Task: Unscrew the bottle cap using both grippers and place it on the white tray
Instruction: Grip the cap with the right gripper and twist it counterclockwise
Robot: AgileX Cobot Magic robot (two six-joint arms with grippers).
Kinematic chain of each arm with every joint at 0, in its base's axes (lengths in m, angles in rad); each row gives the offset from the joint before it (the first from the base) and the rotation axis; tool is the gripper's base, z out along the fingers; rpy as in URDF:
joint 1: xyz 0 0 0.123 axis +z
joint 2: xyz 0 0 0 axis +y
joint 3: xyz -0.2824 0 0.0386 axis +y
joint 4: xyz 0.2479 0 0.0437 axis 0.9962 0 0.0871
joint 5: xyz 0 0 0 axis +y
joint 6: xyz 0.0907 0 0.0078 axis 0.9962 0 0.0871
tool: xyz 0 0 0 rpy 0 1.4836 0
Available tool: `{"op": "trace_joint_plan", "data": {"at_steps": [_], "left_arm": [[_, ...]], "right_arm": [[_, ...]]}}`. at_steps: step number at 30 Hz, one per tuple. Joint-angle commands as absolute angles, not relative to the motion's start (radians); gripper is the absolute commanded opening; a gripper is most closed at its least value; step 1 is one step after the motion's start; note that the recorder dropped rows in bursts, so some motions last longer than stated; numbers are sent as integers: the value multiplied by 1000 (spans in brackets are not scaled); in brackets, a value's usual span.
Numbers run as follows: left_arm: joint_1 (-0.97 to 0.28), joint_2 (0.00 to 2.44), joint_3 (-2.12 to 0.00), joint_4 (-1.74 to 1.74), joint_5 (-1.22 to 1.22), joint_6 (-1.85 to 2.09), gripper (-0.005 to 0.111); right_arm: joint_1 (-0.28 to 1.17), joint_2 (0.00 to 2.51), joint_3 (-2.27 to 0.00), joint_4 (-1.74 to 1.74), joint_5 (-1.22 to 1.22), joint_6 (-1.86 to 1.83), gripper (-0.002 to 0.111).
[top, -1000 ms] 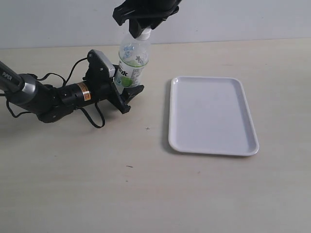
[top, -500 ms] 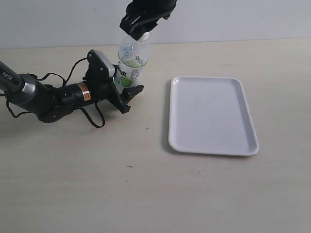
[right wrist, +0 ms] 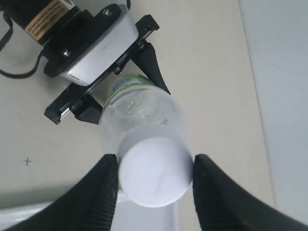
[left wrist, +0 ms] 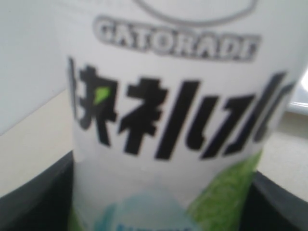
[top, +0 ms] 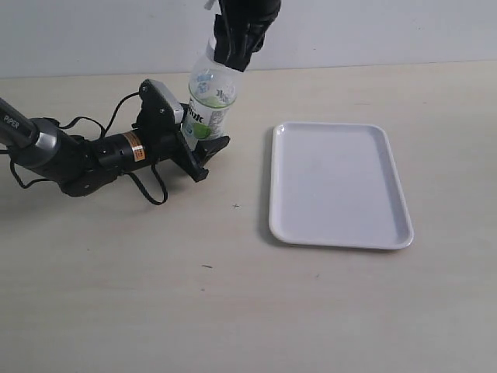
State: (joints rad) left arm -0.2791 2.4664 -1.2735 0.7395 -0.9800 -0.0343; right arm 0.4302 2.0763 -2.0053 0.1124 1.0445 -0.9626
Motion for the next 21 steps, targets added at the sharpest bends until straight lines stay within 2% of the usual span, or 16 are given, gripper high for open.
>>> {"op": "trace_joint_plan", "data": {"at_steps": [1,6,13,16,21], "left_arm": [[-279,2462,-1267,747,-964,-33,0],[-279,2462,-1267,749,-992,-33,0],[-279,2462,-1267,749,-1000,-33,0],[-279,2462,-1267,749,-1000,-33,0],[-279,2462,-1267,749,-1000,-33,0]], "right_arm": [[431,2072,-2011,101,1051,-1188,0],[431,2072,-2011,101,1047,-1360,0],[431,2072,-2011,127,1049,-1361,1],[431,2066,-2011,171,1053,-1359,19],[431,2048,-2011,208,1040,-1193,71]]}}
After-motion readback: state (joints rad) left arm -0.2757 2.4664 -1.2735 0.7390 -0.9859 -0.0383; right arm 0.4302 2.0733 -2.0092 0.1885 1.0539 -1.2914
